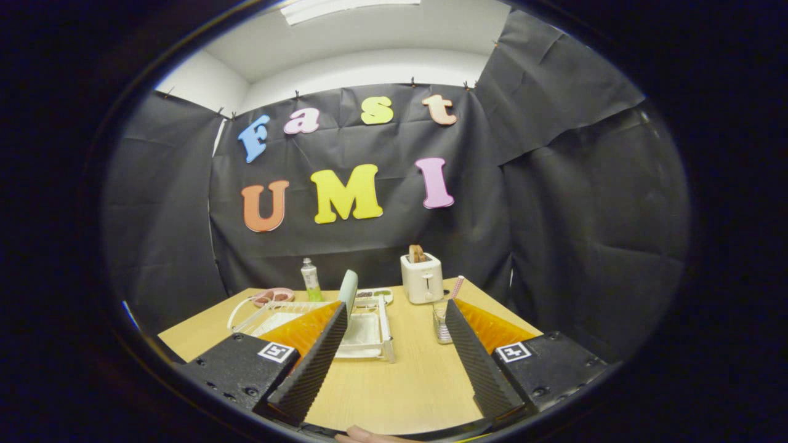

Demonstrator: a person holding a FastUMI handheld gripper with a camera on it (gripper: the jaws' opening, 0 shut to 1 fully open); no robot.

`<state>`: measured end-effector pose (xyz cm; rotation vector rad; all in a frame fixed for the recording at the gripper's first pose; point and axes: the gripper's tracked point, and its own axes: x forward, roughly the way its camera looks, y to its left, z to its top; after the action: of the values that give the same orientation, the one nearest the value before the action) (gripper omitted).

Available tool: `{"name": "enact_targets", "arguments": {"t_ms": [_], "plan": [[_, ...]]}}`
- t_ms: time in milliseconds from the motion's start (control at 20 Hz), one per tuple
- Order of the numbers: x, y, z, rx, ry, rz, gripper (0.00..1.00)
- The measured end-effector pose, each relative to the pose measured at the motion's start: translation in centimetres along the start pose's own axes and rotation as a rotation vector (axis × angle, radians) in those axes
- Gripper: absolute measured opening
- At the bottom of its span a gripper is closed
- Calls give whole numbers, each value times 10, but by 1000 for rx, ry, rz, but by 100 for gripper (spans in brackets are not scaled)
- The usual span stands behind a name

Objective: Take the plate from the dish rack, then take the spoon from the basket and place it into the plate.

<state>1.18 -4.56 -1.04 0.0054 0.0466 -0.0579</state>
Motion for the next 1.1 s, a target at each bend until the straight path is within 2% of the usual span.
{"name": "enact_targets", "arguments": {"t_ms": [200,450,650,950,1000,1100], "plan": [[19,14,5,-48,14,14,100],[64,40,19,-118,63,23,100],[113,71,30,-142,171,68,100],[191,99,29,-216,366,31,100],[201,108,26,-227,407,48,100],[220,121,16,-255,505,48,95]]}}
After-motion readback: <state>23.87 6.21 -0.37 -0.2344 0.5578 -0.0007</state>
